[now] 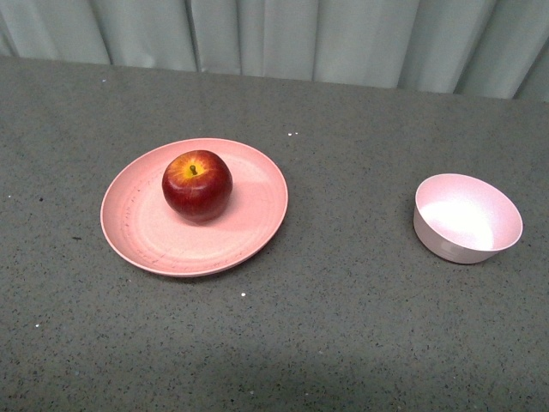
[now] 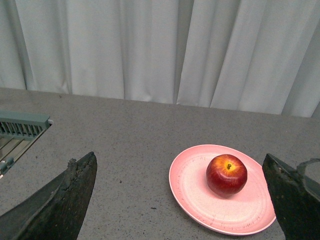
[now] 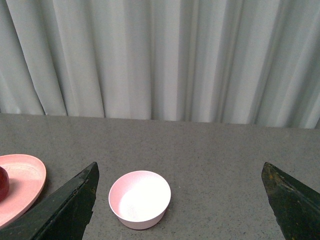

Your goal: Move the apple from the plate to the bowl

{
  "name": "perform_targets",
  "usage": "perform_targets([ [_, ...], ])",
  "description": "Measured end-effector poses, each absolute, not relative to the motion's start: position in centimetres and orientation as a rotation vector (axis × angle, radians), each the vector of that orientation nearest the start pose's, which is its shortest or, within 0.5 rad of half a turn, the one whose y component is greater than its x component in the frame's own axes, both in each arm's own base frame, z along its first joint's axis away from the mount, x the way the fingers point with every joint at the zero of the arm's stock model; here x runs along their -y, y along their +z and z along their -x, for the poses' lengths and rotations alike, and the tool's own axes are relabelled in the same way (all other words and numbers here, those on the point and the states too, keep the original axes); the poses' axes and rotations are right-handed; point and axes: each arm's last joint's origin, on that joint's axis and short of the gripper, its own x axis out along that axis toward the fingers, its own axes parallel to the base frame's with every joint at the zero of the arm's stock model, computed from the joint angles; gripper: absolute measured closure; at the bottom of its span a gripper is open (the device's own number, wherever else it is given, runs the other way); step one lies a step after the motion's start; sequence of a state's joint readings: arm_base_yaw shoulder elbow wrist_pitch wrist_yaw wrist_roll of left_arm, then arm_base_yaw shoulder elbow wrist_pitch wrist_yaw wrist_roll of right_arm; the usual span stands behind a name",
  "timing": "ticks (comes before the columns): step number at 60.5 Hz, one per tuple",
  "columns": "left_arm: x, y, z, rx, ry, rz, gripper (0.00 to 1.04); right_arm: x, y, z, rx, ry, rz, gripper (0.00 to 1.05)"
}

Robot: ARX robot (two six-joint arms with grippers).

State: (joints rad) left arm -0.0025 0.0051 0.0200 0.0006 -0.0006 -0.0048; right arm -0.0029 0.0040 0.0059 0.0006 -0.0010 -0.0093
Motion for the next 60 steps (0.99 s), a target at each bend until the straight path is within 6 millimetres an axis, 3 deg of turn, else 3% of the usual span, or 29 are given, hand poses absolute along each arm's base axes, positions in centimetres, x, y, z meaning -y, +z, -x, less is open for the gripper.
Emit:
perform_targets([
  [28, 0.0, 17.0, -9.7, 0.015, -0.002, 0.005, 0.07, 0.0, 16.5, -9.8, 0.003, -0.004, 0.009, 0.09],
  [37, 0.0, 17.0, -9.7, 0.016, -0.002, 0.005, 0.07, 0.2, 17.2, -10.4, 0.056, -0.047, 0.091, 0.09],
  [45, 0.0, 17.0, -9.7, 0.016, -0.002, 0.005, 0.07, 0.8, 18.2, -13.3, 0.006, -0.043, 0.090, 0.09],
  [52, 0.0, 17.0, -9.7, 0.016, -0.002, 0.005, 0.07, 1.3, 19.5, -17.5, -0.064, -0.030, 0.078, 0.09],
  [60, 0.0, 17.0, -9.7, 0.016, -0.002, 0.004, 0.07, 1.8, 17.4, -24.0, -0.326, 0.002, 0.060, 0.09],
])
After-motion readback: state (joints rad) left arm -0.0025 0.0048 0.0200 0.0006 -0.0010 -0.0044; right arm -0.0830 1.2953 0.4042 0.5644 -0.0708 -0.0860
